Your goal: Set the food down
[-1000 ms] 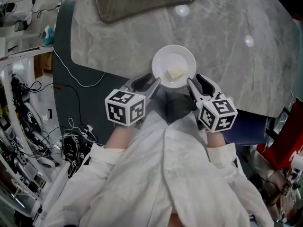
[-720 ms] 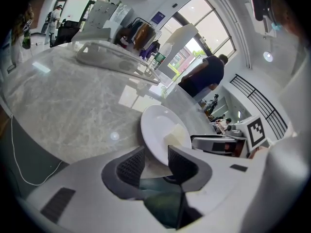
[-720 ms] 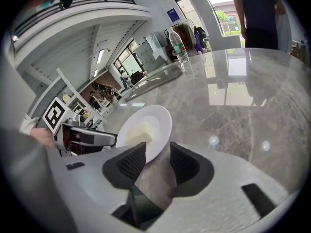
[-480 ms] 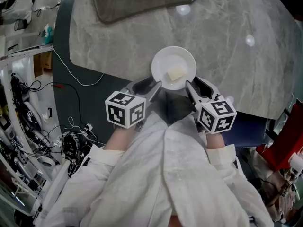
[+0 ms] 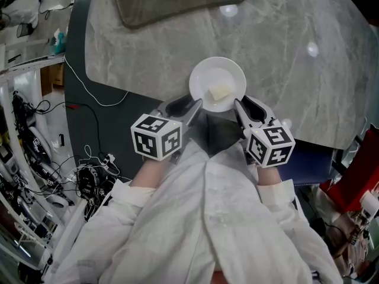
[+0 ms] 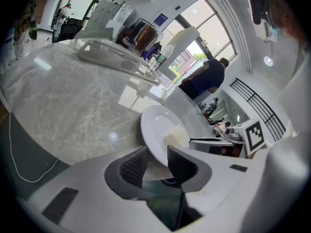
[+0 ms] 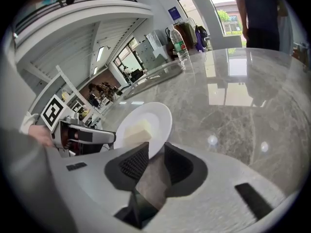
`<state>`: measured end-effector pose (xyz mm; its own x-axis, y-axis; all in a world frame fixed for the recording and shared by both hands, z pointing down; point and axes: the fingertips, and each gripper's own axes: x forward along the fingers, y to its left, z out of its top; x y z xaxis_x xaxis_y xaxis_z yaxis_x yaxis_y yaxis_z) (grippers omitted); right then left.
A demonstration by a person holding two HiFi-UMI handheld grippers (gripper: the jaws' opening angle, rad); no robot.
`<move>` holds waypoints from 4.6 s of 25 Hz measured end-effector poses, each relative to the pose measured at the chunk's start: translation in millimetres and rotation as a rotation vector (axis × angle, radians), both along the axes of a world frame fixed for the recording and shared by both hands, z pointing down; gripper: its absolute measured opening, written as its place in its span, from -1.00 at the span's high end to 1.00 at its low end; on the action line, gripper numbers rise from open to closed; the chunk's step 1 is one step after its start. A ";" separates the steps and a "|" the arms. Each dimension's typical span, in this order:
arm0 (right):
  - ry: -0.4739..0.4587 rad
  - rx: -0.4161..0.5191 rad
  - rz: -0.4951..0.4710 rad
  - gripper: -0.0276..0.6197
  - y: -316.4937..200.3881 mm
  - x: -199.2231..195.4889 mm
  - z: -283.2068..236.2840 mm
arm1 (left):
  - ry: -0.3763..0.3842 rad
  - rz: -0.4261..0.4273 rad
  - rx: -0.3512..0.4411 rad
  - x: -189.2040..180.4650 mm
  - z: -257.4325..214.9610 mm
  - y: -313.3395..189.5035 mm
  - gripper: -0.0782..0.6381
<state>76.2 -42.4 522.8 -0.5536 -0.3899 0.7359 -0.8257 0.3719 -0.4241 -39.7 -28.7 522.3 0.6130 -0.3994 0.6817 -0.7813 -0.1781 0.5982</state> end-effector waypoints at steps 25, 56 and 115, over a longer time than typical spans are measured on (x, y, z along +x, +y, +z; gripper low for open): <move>-0.074 0.027 0.001 0.73 -9.0 4.5 -12.6 | -0.056 0.005 0.049 0.3 -6.9 -8.0 0.52; -0.135 0.152 -0.059 0.73 -80.1 -1.1 -65.6 | -0.088 -0.099 0.193 -4.9 -64.7 -71.0 0.52; 0.051 0.092 0.038 0.73 -326.4 -144.7 -7.4 | -0.077 0.079 0.144 -146.2 -14.2 -327.6 0.52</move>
<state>-68.6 -368.7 515.4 -0.5000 -0.4775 0.7224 -0.8595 0.3754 -0.3468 -186.0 -356.3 508.1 0.5946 -0.4491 0.6668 -0.8039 -0.3202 0.5012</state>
